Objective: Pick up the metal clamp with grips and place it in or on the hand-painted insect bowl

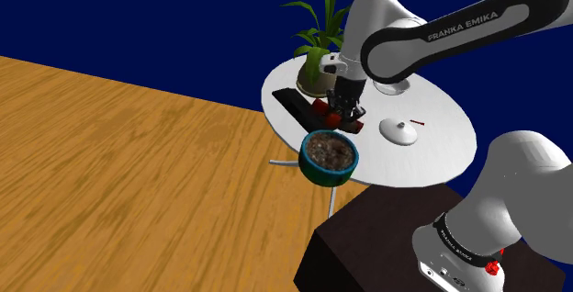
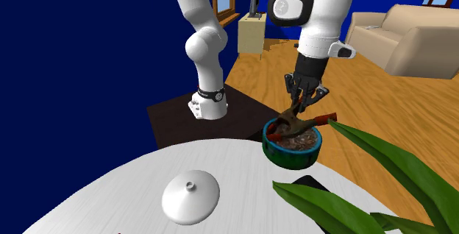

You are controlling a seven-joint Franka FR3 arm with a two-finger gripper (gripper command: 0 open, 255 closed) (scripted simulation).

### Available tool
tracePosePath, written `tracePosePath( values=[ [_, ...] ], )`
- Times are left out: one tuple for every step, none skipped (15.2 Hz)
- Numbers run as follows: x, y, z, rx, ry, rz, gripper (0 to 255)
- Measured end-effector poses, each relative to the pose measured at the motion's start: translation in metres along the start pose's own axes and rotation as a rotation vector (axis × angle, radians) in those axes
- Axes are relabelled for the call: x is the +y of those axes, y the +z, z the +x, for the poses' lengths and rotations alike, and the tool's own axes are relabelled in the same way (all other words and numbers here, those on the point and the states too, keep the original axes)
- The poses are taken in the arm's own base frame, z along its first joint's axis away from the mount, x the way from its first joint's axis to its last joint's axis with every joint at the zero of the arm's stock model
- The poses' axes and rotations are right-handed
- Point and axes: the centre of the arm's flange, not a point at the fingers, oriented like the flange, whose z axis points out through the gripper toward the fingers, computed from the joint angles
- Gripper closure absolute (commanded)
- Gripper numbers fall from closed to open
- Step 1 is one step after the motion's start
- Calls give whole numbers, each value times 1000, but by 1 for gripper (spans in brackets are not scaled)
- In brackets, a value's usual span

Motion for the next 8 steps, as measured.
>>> tracePosePath(
  values=[
    [0,5,2,0,0,0,255],
    [0,10,2,0,0,0,255],
    [1,14,3,0,0,0,255],
    [1,20,3,0,0,0,255],
    [3,24,3,0,0,0,255],
    [3,31,4,0,0,1,255],
    [3,37,4,0,0,1,255],
    [4,41,3,0,0,0,255]
  ],
)
